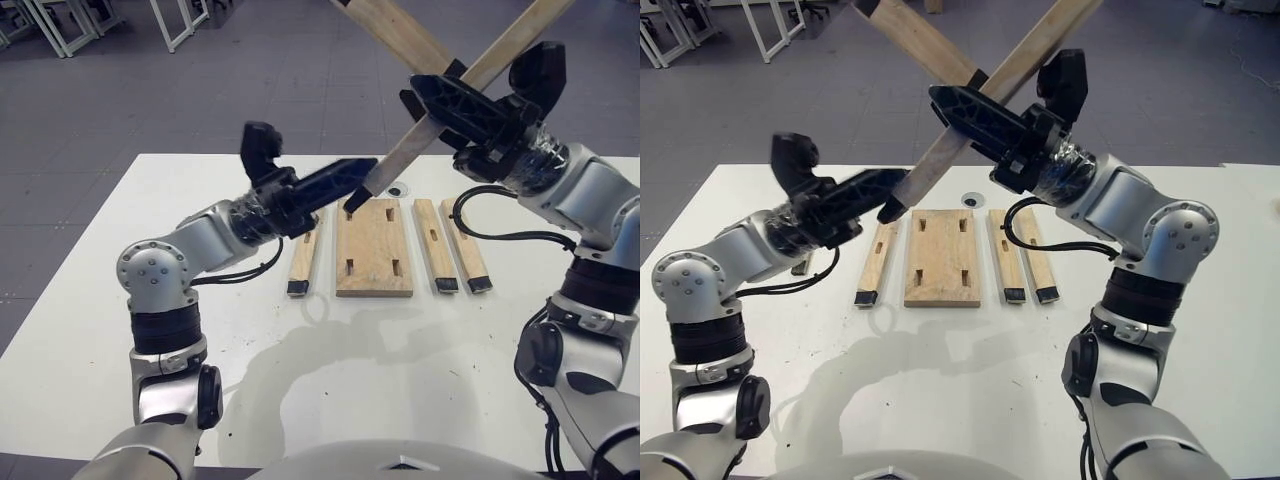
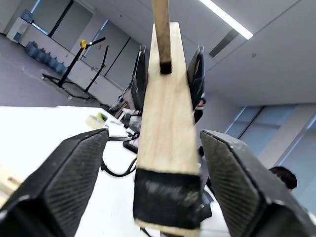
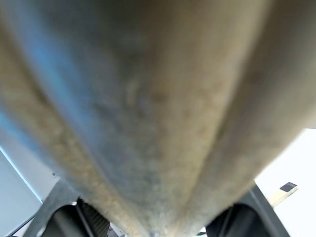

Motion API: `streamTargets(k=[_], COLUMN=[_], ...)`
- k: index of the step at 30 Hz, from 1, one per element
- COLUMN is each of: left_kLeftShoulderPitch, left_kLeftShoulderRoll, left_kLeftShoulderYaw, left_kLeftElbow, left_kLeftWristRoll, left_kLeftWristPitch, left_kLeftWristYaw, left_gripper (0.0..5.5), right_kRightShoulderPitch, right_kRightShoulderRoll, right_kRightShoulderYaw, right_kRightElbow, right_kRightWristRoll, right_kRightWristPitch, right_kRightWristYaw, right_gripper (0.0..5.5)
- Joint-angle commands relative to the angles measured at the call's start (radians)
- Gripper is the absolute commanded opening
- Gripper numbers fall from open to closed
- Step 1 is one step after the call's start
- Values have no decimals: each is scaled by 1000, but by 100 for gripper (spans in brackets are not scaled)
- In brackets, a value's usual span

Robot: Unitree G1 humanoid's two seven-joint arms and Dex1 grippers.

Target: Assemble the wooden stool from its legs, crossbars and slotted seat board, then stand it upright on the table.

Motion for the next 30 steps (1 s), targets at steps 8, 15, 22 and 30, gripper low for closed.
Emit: streamTargets(k=[8, 15, 22, 30], left_kLeftShoulderPitch=[15, -2, -6, 8], left_kLeftShoulderRoll=[274, 252, 185, 146], left_kLeftShoulderYaw=[-563, -812, -864, -824], left_kLeftElbow=[-8, 9, 113, 152], left_kLeftWristRoll=[943, 1239, 1423, 1521], left_kLeftWristPitch=[-304, -374, -467, -471], left_kLeftWristYaw=[148, 12, -63, -92], left_gripper=[452, 452, 452, 452], right_kRightShoulderPitch=[-72, -70, -53, -34], right_kRightShoulderRoll=[-96, -64, -48, -36], right_kRightShoulderYaw=[-16, -15, -10, -10], right_kRightElbow=[109, 122, 101, 88], right_kRightWristRoll=[-141, -179, -169, -172], right_kRightWristPitch=[-173, -219, -223, -223], right_kRightWristYaw=[-33, -73, -89, -90], right_gripper=[207, 207, 207, 207])
